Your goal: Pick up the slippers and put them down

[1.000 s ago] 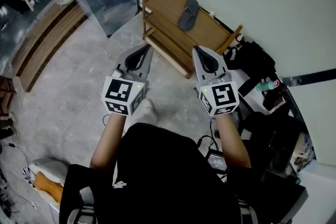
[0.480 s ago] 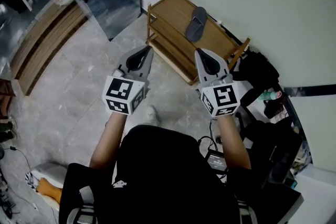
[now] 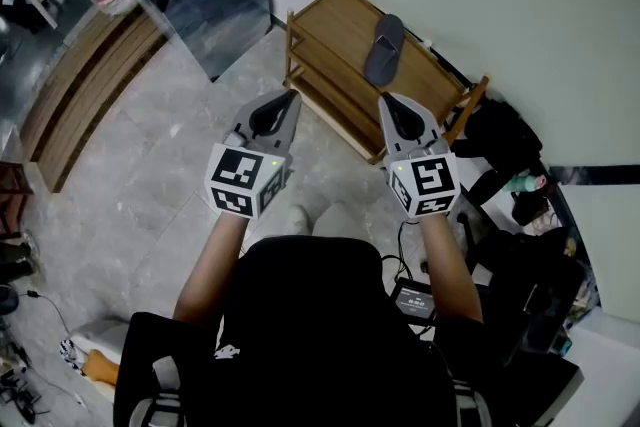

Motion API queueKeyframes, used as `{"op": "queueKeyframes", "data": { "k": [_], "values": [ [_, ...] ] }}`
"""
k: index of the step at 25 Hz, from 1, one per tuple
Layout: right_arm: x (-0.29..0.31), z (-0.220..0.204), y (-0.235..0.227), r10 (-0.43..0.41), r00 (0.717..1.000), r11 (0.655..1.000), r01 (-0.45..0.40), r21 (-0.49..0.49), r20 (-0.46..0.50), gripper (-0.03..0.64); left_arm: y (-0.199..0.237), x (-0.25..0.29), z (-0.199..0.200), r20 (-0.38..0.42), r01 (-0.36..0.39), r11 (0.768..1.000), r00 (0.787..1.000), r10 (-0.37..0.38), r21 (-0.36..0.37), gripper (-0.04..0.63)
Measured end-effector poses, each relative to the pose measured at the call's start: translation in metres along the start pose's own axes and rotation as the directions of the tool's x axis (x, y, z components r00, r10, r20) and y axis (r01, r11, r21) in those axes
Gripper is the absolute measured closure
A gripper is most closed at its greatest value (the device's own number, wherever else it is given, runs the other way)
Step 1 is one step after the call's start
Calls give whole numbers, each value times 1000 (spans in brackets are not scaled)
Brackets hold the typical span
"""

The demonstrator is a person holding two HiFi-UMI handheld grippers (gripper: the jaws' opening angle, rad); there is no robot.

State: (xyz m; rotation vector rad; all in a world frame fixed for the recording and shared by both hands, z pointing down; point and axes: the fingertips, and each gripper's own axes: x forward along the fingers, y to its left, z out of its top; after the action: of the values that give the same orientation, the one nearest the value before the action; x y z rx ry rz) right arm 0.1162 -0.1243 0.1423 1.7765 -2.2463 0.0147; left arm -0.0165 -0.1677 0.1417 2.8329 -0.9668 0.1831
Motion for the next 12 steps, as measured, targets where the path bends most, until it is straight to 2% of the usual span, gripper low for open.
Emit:
{"op": "queueKeyframes", "data": {
  "k": [5,12],
  "values": [
    [17,-4,-10,-8,1000,1000,8,-3,-19,626,5,14,-9,-64,21,999,998,-23,-30,588],
    [41,-14,-37,-8,999,1000,8,6,-47,626,14,49,-18,-101,28,999,994,-32,-37,588]
  ]
}}
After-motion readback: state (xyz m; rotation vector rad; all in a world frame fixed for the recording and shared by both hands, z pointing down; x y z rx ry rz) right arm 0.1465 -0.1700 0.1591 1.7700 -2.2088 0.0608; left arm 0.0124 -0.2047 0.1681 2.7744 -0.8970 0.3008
